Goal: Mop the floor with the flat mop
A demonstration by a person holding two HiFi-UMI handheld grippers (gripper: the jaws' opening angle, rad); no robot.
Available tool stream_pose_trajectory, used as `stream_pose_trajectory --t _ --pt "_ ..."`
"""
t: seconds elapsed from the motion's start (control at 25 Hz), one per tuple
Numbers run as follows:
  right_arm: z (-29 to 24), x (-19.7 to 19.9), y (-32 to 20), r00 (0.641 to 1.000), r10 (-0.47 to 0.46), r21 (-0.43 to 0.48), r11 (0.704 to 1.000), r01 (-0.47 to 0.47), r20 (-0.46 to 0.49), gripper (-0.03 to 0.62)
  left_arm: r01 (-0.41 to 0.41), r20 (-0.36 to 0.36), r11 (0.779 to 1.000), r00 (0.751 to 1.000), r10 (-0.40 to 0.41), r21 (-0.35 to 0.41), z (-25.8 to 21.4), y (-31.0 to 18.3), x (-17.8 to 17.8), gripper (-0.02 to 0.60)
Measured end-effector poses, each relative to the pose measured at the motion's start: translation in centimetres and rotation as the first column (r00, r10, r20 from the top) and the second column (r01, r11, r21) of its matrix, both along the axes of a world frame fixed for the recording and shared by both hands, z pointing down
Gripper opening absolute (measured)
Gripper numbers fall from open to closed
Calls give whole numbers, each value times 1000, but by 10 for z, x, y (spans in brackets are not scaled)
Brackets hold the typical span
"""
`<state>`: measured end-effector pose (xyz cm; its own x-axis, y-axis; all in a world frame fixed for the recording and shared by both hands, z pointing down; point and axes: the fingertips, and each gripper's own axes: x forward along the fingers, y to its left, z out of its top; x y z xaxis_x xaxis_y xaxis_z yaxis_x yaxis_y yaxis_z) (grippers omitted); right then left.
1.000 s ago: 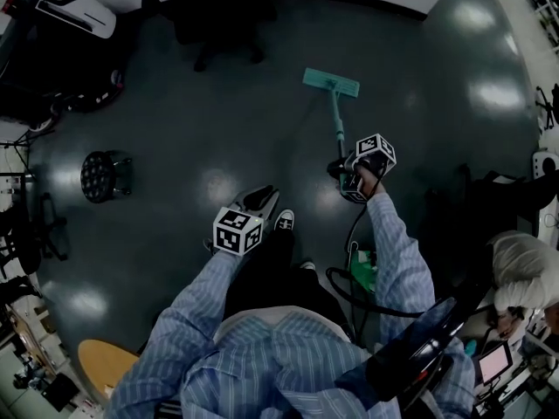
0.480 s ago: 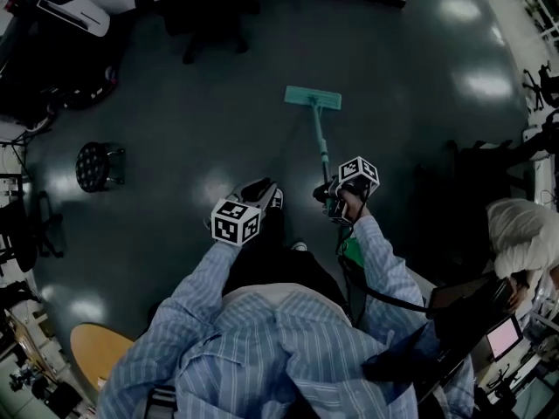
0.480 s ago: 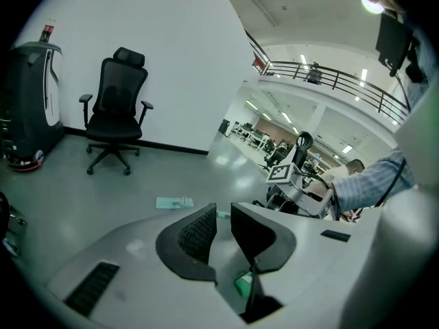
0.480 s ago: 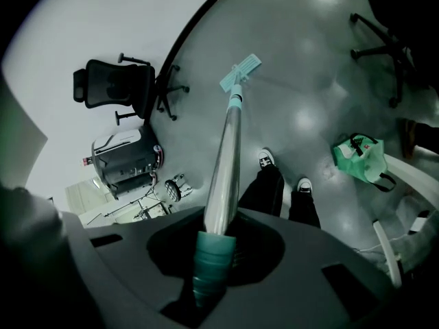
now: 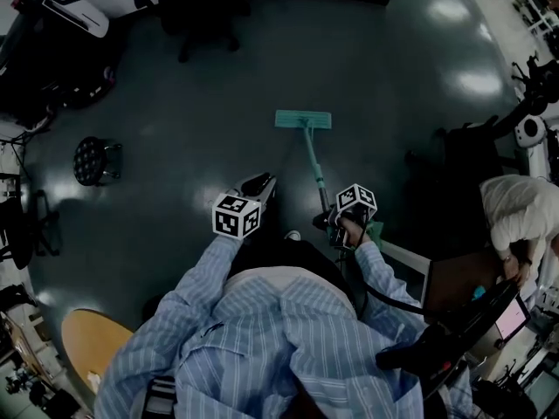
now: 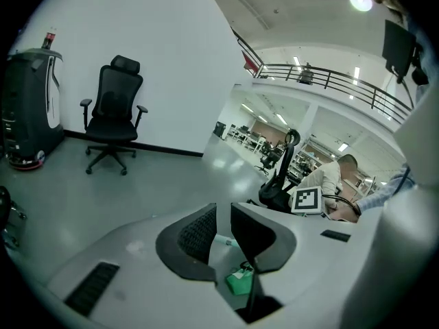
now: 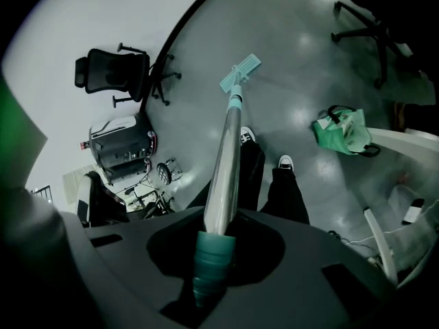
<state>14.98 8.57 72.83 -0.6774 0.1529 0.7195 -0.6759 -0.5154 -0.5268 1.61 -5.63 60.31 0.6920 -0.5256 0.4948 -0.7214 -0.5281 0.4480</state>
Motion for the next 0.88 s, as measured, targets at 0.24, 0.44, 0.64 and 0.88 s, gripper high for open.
stream_pose_trajectory --t 0.24,0.44,0.64,0.88 --pt "-8 12 78 1000 -19 -9 1000 18 -3 58 -20 -5 1000 1000 20 3 1 35 11 69" --pt "-10 17 122 1000 -24 -11 1000 24 2 58 -45 -6 999 999 45 2 8 60 22 69" --pt "-8 24 140 999 -39 -5 999 39 3 58 -62 -3 998 998 62 10 10 79 35 69" --pt "-13 22 131 997 -71 2 997 71 7 60 -64 3 998 998 64 22 2 84 37 69"
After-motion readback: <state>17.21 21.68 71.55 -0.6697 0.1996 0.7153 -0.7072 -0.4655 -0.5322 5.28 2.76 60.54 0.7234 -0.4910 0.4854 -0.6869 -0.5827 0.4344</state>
